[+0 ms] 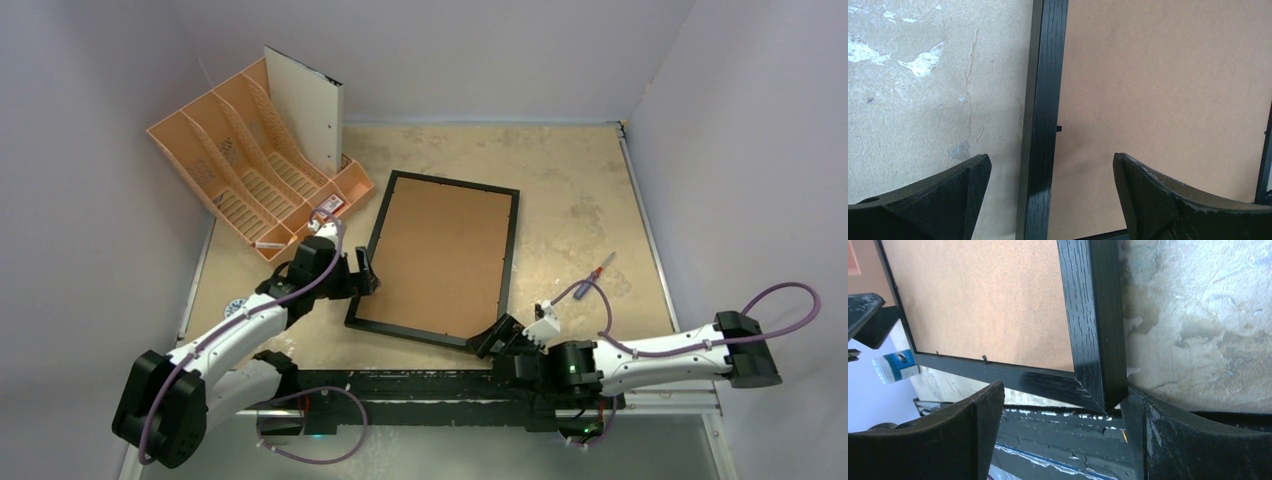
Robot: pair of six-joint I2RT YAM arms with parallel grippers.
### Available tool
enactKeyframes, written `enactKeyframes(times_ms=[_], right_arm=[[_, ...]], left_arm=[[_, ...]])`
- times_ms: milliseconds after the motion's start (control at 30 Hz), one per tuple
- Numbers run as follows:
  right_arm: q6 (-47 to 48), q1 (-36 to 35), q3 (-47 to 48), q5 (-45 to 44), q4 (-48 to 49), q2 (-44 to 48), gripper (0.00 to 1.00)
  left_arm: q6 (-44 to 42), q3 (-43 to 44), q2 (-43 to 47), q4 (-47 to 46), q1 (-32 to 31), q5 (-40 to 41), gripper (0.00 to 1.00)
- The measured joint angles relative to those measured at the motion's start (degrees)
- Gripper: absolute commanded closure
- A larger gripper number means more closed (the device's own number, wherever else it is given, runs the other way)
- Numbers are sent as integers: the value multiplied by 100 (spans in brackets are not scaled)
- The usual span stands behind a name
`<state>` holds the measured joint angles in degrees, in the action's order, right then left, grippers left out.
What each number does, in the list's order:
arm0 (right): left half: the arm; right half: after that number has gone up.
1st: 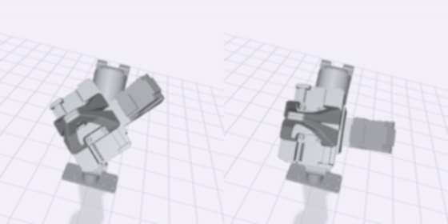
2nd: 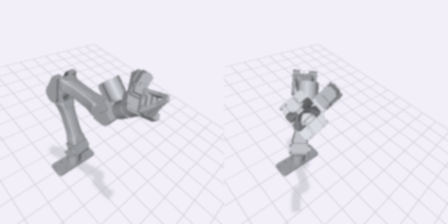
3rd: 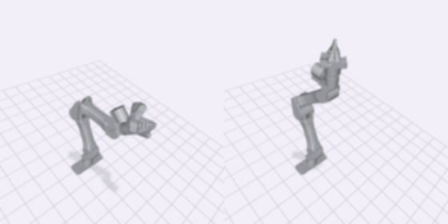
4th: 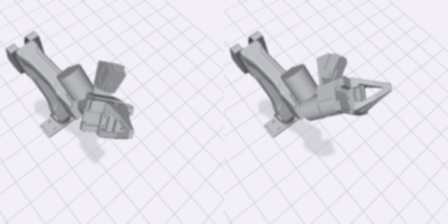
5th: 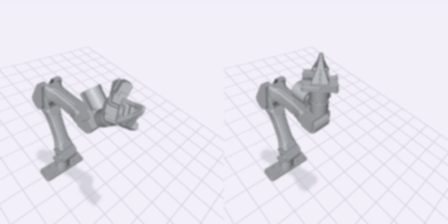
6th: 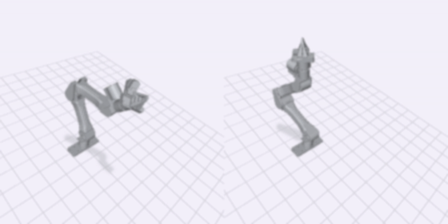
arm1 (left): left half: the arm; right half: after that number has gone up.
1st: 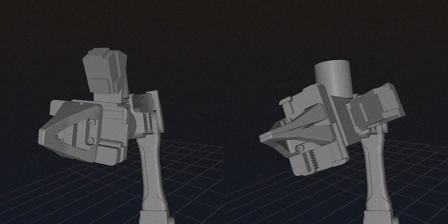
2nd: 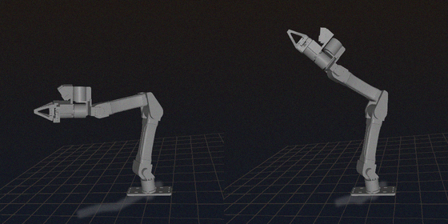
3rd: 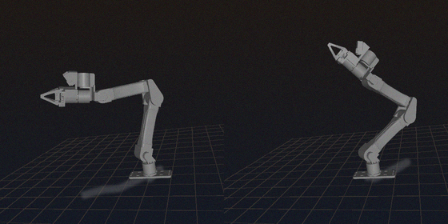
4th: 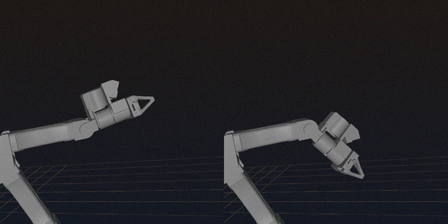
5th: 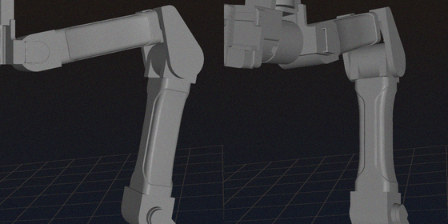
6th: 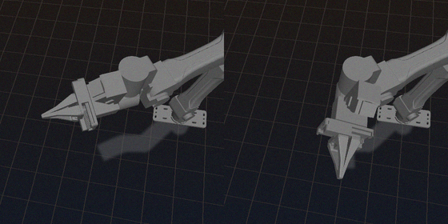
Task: Take the photo out of the frame
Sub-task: Turn over the photo frame at the center of the board, then adjust the photo frame at the center of the board.
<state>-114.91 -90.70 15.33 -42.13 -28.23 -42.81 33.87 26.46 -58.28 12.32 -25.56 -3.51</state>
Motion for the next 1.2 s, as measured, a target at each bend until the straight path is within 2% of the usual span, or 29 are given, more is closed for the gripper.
enactKeyframes(times_ms=[433,733,833,933,1033,1133,1200], right_arm=[[264,-4,669,251,-706,-413,10],[688,92,2105,-675,-2435,-1093,1],[1836,811,2430,-800,-2441,-1198,1],[3213,1714,2520,-654,-1893,-1193,1],[4594,3032,2455,7,-1080,-1233,1],[5528,4282,2100,946,-190,-1235,1],[5919,4859,1808,1523,254,-1298,2]], left_arm=[[-55,50,-164,50,0,94,2],[-66,87,-490,9,0,114,1],[-66,87,-647,-96,0,76,1],[-63,85,-798,-203,0,-11,1],[-61,83,-881,-297,0,-103,2],[-61,63,-909,-363,0,-168,2],[-63,35,-905,-428,0,-219,2]])
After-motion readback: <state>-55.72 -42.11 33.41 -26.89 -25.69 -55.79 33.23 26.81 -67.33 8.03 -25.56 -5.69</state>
